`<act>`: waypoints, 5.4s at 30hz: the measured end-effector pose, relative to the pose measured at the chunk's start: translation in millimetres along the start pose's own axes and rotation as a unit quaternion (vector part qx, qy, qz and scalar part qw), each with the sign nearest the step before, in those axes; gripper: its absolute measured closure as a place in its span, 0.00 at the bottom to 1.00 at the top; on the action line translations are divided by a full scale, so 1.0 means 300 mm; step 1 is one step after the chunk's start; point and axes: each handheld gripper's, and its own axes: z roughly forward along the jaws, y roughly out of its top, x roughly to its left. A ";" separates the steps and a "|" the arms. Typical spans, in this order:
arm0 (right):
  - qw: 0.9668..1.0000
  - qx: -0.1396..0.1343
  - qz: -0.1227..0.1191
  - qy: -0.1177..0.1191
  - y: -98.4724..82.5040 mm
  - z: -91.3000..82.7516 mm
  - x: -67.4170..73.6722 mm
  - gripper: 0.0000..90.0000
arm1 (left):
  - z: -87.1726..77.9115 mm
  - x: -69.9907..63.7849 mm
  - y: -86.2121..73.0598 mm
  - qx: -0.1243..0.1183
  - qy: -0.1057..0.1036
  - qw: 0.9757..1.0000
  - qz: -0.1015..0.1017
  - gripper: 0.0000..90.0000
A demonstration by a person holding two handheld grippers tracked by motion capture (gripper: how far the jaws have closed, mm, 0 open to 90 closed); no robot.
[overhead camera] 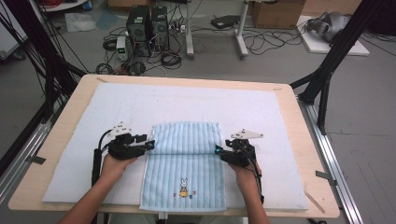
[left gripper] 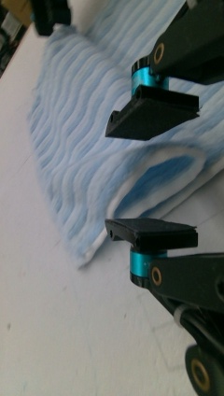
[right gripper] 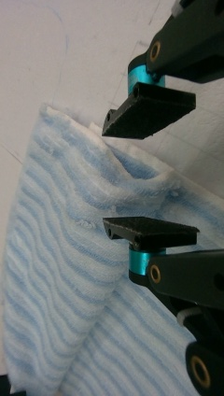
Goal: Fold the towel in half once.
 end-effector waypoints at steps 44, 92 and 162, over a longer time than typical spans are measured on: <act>0.999 -0.002 0.007 0.042 -0.035 -0.013 0.001 0.40 | 0.135 0.045 0.105 0.000 0.001 1.000 0.001 0.97; 1.000 -0.006 -0.009 -0.011 0.181 0.140 -0.021 0.95 | -0.028 0.029 0.093 -0.027 -0.081 0.996 -0.024 0.97; 0.999 -0.008 0.033 0.030 0.013 0.059 -0.073 0.98 | 0.045 0.071 -0.025 0.028 -0.041 0.998 -0.026 0.96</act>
